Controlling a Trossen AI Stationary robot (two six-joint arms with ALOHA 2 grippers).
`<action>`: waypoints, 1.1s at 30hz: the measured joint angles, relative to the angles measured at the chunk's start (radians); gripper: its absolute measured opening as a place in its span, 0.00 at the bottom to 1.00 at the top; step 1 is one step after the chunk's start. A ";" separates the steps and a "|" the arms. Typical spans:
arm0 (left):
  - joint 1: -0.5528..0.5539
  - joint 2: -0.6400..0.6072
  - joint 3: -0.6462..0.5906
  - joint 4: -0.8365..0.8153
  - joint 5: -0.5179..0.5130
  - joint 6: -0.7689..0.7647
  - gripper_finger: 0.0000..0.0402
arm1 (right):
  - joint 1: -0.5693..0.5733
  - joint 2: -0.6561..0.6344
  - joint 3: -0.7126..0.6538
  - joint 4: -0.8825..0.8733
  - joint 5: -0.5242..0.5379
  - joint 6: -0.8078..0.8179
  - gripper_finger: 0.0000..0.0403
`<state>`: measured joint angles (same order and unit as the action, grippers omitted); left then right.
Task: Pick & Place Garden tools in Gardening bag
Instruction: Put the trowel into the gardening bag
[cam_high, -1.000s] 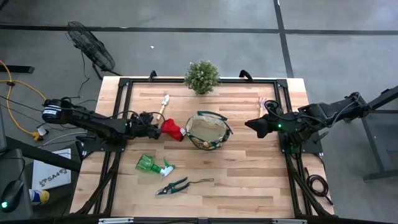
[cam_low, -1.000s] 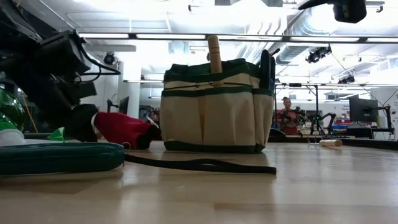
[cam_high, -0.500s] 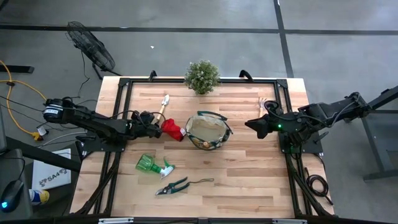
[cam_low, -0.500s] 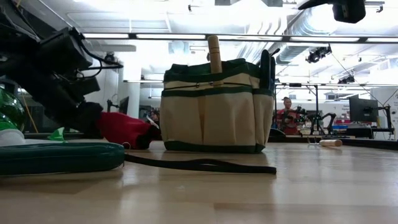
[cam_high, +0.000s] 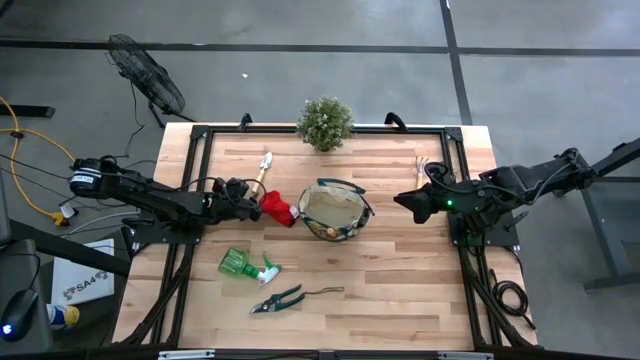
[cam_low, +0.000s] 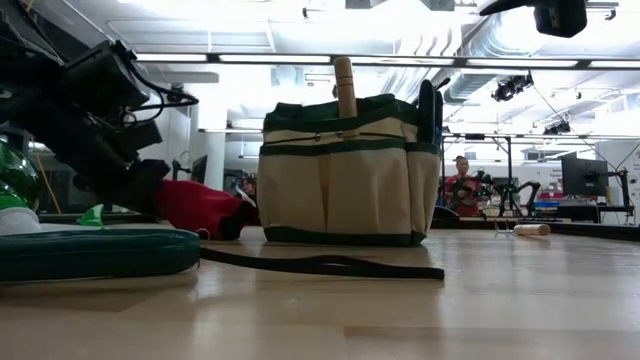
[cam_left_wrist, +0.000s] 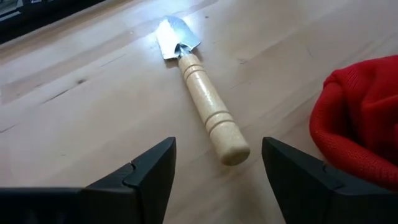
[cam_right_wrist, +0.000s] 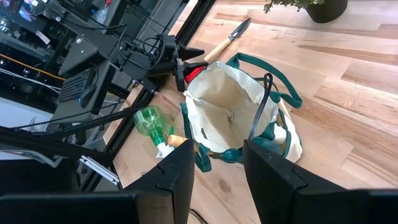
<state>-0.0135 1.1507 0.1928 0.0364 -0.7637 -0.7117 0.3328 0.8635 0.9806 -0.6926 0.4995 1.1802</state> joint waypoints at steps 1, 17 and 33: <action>0.000 0.000 0.000 0.000 0.009 0.000 0.55 | 0.000 0.000 0.000 0.000 0.000 0.000 0.32; 0.000 0.000 0.001 0.000 0.012 0.000 0.43 | 0.000 0.000 0.000 0.000 0.000 0.000 0.32; 0.000 0.077 0.003 0.089 0.007 -0.005 0.43 | 0.000 0.000 0.000 0.000 0.000 0.000 0.32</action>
<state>-0.0132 1.2274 0.1955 0.1249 -0.7564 -0.7162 0.3328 0.8635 0.9806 -0.6922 0.4995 1.1805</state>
